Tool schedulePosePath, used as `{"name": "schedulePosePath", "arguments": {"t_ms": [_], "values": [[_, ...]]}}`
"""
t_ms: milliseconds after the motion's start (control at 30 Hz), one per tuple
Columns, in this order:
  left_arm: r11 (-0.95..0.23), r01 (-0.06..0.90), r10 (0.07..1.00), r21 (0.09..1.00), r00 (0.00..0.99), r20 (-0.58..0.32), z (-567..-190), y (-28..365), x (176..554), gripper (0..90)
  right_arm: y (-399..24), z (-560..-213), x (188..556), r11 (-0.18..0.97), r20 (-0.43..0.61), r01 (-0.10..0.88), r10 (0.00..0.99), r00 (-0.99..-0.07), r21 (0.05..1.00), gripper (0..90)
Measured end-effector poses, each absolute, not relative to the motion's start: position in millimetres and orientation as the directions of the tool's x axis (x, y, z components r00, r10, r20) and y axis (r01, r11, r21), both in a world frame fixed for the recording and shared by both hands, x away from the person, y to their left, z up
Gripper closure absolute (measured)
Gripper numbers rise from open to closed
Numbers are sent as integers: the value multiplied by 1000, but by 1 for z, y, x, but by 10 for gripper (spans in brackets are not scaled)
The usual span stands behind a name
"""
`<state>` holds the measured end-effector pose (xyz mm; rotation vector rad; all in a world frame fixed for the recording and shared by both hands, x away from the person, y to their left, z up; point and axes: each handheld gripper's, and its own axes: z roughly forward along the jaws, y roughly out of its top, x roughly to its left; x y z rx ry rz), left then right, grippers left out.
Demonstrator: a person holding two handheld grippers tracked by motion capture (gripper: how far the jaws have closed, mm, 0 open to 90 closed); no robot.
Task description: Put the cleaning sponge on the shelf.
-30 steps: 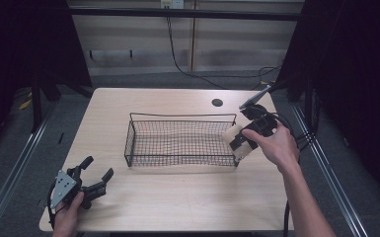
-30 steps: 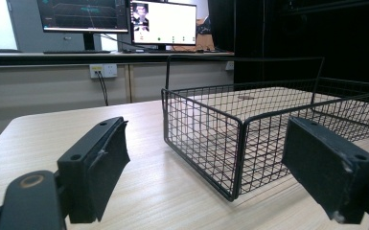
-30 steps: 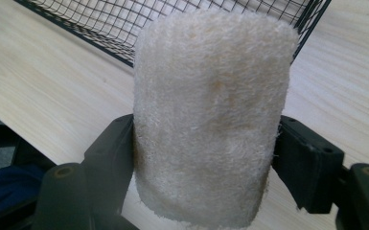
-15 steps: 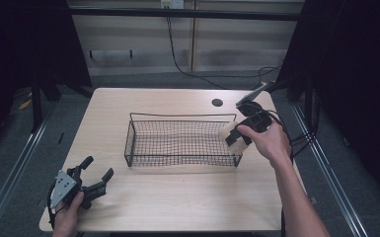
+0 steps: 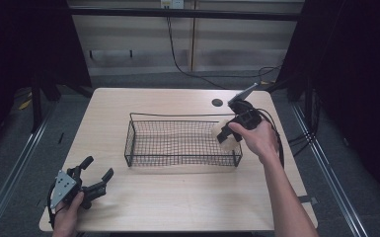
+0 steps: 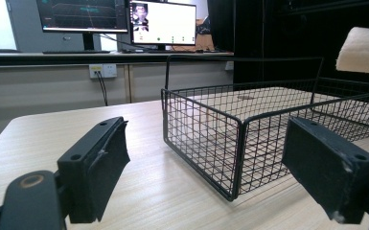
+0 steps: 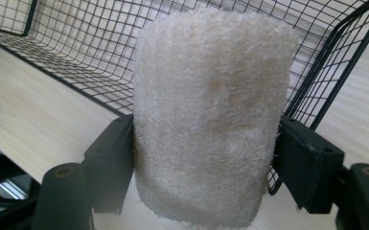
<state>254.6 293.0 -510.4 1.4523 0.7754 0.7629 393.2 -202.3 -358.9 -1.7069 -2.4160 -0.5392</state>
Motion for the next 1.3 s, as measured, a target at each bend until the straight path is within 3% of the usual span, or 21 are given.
{"name": "schedulePosePath", "arguments": {"t_ms": [733, 1300], "values": [[-15, 16, 832, 1000, 555, 3, -510, 293, 255, 157, -200, -391, 407, 162, 308, 969, 927, -214, 185, 277], [-15, 16, 833, 1000, 554, 3, -510, 293, 255, 157, -197, -406, 401, 131, 284, 979, 943, -171, 154, 277]]}}
